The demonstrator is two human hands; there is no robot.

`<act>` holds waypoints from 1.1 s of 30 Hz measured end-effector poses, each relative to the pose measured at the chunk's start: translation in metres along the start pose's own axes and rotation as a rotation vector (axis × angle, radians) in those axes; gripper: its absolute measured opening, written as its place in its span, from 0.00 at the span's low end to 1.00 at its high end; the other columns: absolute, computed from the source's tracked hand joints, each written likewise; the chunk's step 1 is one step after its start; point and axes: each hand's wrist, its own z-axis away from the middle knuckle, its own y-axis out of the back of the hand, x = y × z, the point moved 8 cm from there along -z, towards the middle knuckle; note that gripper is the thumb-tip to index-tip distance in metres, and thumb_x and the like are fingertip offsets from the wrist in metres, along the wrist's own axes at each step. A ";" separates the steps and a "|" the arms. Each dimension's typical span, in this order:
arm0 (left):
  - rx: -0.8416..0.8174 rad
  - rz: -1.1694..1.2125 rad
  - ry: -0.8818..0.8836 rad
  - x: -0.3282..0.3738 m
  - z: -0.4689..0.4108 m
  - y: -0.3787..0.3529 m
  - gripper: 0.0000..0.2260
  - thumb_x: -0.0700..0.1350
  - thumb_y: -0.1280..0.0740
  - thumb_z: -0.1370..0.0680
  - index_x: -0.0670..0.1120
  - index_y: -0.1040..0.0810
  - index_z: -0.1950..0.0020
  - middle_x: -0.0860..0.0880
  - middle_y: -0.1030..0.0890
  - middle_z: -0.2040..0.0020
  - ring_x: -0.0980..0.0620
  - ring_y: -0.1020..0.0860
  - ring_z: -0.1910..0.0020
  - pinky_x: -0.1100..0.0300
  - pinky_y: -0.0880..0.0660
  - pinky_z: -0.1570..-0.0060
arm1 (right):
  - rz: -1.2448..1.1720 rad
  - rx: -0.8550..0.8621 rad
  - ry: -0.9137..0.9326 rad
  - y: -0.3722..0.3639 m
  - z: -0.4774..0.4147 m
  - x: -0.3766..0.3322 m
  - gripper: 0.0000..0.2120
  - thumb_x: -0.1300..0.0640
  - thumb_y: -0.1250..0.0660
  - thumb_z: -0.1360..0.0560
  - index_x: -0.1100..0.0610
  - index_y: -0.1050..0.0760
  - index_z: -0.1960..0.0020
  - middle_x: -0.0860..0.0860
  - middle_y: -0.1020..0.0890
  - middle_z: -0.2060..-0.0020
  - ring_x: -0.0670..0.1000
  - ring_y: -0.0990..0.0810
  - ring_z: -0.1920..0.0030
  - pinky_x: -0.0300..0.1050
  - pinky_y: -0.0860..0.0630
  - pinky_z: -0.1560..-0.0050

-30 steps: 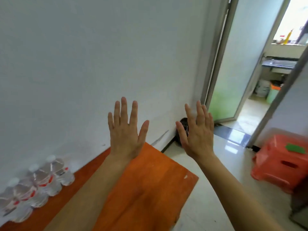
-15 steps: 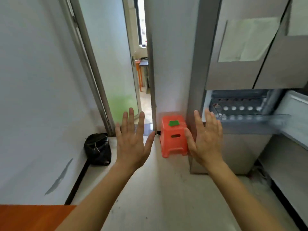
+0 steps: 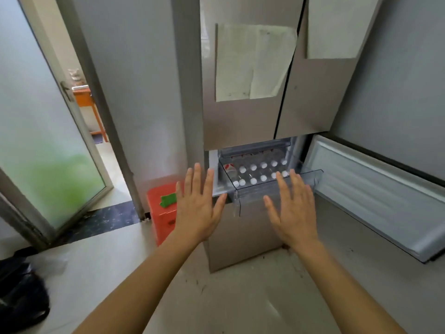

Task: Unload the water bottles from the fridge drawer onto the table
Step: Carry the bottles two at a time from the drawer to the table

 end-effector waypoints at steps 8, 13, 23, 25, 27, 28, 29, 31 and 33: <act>-0.183 0.018 -0.160 0.086 -0.107 -0.098 0.32 0.65 0.56 0.18 0.52 0.59 0.19 0.46 0.63 0.19 0.46 0.63 0.20 0.41 0.56 0.22 | 0.063 -0.006 -0.185 -0.025 -0.052 0.128 0.32 0.39 0.47 0.19 0.55 0.43 0.20 0.61 0.41 0.22 0.61 0.41 0.22 0.62 0.41 0.24; -0.251 -0.010 -0.124 0.118 -0.159 -0.164 0.33 0.66 0.57 0.19 0.52 0.59 0.19 0.46 0.63 0.19 0.45 0.63 0.21 0.42 0.57 0.22 | 0.004 -0.077 -0.202 -0.079 -0.102 0.204 0.33 0.38 0.49 0.19 0.54 0.44 0.20 0.61 0.40 0.22 0.61 0.41 0.22 0.60 0.41 0.23; -0.421 -0.036 0.131 0.149 -0.232 -0.254 0.32 0.62 0.49 0.18 0.50 0.56 0.18 0.43 0.58 0.18 0.42 0.53 0.20 0.41 0.48 0.24 | -0.045 -0.421 -0.026 -0.184 -0.211 0.289 0.28 0.40 0.45 0.18 0.54 0.38 0.24 0.59 0.31 0.27 0.59 0.31 0.28 0.54 0.29 0.33; -0.443 -0.028 0.175 0.150 -0.240 -0.271 0.32 0.62 0.48 0.18 0.50 0.55 0.18 0.42 0.55 0.18 0.41 0.52 0.20 0.41 0.47 0.24 | -0.044 -0.495 0.002 -0.204 -0.228 0.294 0.27 0.40 0.46 0.17 0.54 0.38 0.24 0.59 0.31 0.27 0.58 0.31 0.29 0.54 0.28 0.35; -0.446 -0.014 0.202 0.150 -0.250 -0.287 0.32 0.61 0.48 0.18 0.50 0.55 0.19 0.41 0.53 0.19 0.41 0.50 0.20 0.41 0.46 0.25 | -0.065 -0.550 0.030 -0.225 -0.242 0.294 0.28 0.40 0.46 0.17 0.54 0.40 0.23 0.58 0.31 0.27 0.58 0.30 0.29 0.55 0.27 0.35; -0.447 -0.011 0.208 0.150 -0.255 -0.294 0.32 0.61 0.47 0.18 0.50 0.54 0.19 0.41 0.52 0.19 0.41 0.49 0.20 0.41 0.45 0.25 | -0.083 -0.570 0.037 -0.234 -0.248 0.294 0.28 0.41 0.46 0.18 0.54 0.41 0.22 0.58 0.32 0.27 0.59 0.31 0.29 0.55 0.26 0.35; -0.456 -0.004 0.221 0.147 -0.261 -0.303 0.32 0.61 0.47 0.18 0.49 0.53 0.19 0.40 0.51 0.19 0.40 0.48 0.21 0.41 0.43 0.26 | -0.100 -0.595 0.043 -0.246 -0.255 0.294 0.28 0.41 0.45 0.18 0.53 0.41 0.22 0.58 0.32 0.26 0.60 0.31 0.29 0.56 0.26 0.35; -0.480 0.019 0.247 0.141 -0.272 -0.322 0.32 0.60 0.46 0.18 0.50 0.53 0.19 0.39 0.50 0.20 0.39 0.47 0.21 0.39 0.39 0.28 | -0.118 -0.634 0.053 -0.267 -0.266 0.293 0.28 0.42 0.44 0.18 0.53 0.41 0.21 0.59 0.33 0.26 0.61 0.30 0.29 0.57 0.26 0.35; -0.512 0.031 0.260 0.137 -0.281 -0.339 0.31 0.60 0.45 0.18 0.50 0.52 0.19 0.38 0.47 0.20 0.38 0.44 0.22 0.40 0.36 0.30 | -0.120 -0.662 0.064 -0.284 -0.273 0.290 0.28 0.43 0.43 0.18 0.52 0.42 0.21 0.59 0.33 0.26 0.62 0.29 0.31 0.57 0.25 0.37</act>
